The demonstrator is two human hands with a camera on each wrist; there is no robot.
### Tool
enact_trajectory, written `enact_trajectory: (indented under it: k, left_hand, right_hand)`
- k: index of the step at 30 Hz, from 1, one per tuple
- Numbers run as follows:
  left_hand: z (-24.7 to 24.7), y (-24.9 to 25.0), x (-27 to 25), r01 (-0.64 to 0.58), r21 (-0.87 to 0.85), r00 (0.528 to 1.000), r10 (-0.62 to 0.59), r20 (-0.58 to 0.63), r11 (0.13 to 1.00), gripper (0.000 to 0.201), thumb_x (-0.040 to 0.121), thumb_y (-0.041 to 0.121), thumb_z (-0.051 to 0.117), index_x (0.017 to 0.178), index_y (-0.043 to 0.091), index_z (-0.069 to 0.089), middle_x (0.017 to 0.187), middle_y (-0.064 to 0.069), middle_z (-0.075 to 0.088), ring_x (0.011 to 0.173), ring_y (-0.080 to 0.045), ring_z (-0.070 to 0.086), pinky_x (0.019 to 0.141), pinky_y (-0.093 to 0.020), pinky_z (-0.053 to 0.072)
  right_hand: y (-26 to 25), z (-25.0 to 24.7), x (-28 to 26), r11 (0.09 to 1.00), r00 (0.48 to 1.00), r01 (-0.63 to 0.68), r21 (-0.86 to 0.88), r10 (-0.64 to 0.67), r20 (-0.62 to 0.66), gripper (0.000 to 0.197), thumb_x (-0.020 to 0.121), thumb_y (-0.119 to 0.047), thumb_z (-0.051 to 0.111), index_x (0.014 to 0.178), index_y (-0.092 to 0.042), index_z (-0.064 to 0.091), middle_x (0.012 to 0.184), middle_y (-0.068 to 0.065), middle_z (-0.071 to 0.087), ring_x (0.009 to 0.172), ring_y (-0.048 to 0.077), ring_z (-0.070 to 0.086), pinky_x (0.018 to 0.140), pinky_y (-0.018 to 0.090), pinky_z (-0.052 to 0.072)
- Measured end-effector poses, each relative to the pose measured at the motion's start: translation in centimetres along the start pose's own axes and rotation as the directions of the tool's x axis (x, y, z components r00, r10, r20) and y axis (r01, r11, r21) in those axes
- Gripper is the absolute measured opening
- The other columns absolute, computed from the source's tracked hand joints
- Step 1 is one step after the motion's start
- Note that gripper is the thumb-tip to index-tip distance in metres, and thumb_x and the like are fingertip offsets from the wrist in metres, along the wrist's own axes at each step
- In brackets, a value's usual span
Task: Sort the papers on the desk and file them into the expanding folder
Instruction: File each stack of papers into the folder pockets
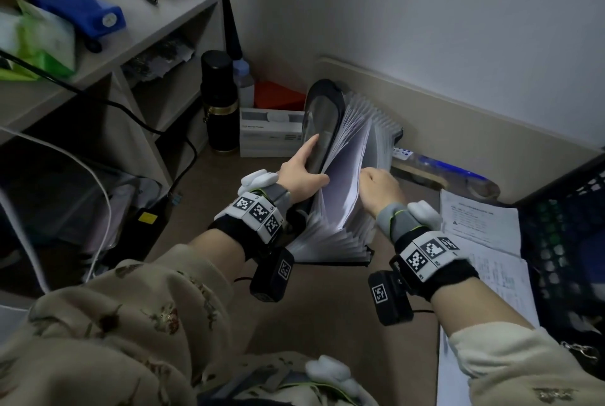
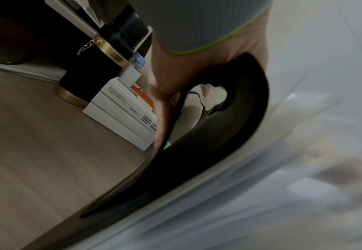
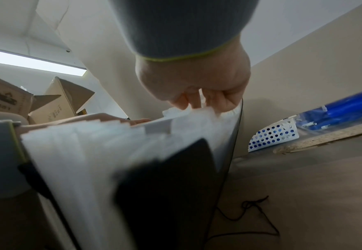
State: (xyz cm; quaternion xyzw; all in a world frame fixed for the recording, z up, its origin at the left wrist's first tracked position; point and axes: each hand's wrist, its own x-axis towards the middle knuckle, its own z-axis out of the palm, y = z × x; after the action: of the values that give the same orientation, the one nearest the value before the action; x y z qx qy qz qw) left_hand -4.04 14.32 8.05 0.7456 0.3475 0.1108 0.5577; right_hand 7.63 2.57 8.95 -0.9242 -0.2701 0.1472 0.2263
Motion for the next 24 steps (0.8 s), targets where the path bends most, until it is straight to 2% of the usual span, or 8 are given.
enact_trajectory:
  k: [1,3,5,8,11,14,20,24]
  left_hand:
    - [-0.1,-0.1,0.1,-0.002,0.000,1.000,0.002,-0.001,1.000,0.087,0.073,0.019,0.065,0.146,0.050,0.027,0.138,0.007,0.051,0.115,-0.013,0.051,0.093,-0.021,0.037]
    - [-0.1,-0.1,0.1,-0.005,-0.001,1.000,0.005,0.004,1.000,0.088,0.072,0.021,0.064,0.146,0.050,0.026,0.139,0.006,0.050,0.118,-0.015,0.050,0.093,-0.021,0.037]
    - [-0.2,-0.2,0.0,-0.007,-0.007,1.000,0.007,0.010,1.000,0.090,0.067,0.025,0.061,0.146,0.050,0.026,0.142,0.006,0.048,0.120,-0.015,0.049,0.094,-0.022,0.037]
    - [-0.1,-0.2,0.0,-0.009,-0.016,1.000,0.009,0.008,1.000,0.091,0.066,0.026,0.060,0.146,0.050,0.026,0.145,0.005,0.046,0.125,-0.016,0.047,0.095,-0.022,0.036]
    - [-0.1,-0.3,0.2,-0.012,-0.016,1.000,0.012,0.003,1.000,0.090,0.067,0.024,0.061,0.146,0.048,0.027,0.144,0.005,0.046,0.125,-0.016,0.047,0.095,-0.021,0.035]
    - [-0.1,-0.4,0.4,-0.011,-0.012,1.000,0.011,0.003,1.000,0.087,0.072,0.019,0.063,0.146,0.049,0.027,0.143,0.005,0.047,0.120,-0.014,0.048,0.094,-0.022,0.037]
    - [-0.1,-0.5,0.5,-0.007,-0.031,1.000,0.007,-0.010,0.999,0.086,0.075,0.015,0.064,0.146,0.049,0.028,0.139,0.006,0.050,0.108,-0.008,0.049,0.092,-0.020,0.038]
    - [-0.3,-0.6,0.6,-0.006,-0.039,1.000,0.005,-0.010,0.999,0.085,0.076,0.015,0.064,0.146,0.049,0.028,0.134,0.008,0.051,0.105,-0.008,0.049,0.092,-0.020,0.040]
  right_hand:
    - [0.1,0.1,0.0,1.000,1.000,0.000,0.016,0.000,0.002,0.032,0.091,-0.018,0.032,0.092,-0.023,0.064,0.114,0.006,0.053,0.105,0.030,0.053,0.084,0.032,0.039]
    - [0.2,0.2,-0.3,0.999,1.000,0.002,0.043,-0.002,0.001,0.040,0.091,-0.011,0.036,0.127,-0.017,0.054,0.138,0.005,0.041,0.117,0.029,0.048,0.095,0.032,0.038]
    - [0.3,0.4,-0.9,0.996,1.000,0.007,0.093,-0.004,-0.028,0.051,0.087,-0.004,0.039,0.136,-0.020,0.044,0.143,0.005,0.033,0.115,0.029,0.049,0.095,0.034,0.041]
    - [0.5,0.0,-1.0,0.977,0.998,-0.023,0.213,0.034,-0.048,0.066,0.084,0.001,0.045,0.142,-0.027,0.032,0.147,0.007,0.028,0.121,0.029,0.045,0.097,0.033,0.041]
    - [0.8,-0.2,-0.5,0.957,0.997,-0.069,0.280,0.076,-0.016,0.077,0.080,0.002,0.056,0.145,-0.026,0.028,0.146,0.010,0.035,0.128,0.029,0.043,0.104,0.038,0.042]
    - [1.0,0.0,-0.4,0.968,0.996,-0.057,0.246,0.073,-0.057,0.077,0.077,0.004,0.059,0.144,-0.021,0.030,0.142,0.008,0.043,0.127,0.028,0.044,0.104,0.039,0.042]
    - [1.0,0.8,-0.9,0.985,0.987,0.012,0.169,0.016,-0.161,0.073,0.075,0.007,0.056,0.140,-0.019,0.036,0.134,0.012,0.042,0.116,0.030,0.049,0.095,0.031,0.039]
    - [1.0,0.9,-0.8,0.988,0.987,-0.005,0.156,0.030,-0.160,0.075,0.075,0.004,0.063,0.140,-0.020,0.034,0.131,0.012,0.041,0.111,0.030,0.051,0.093,0.033,0.041]
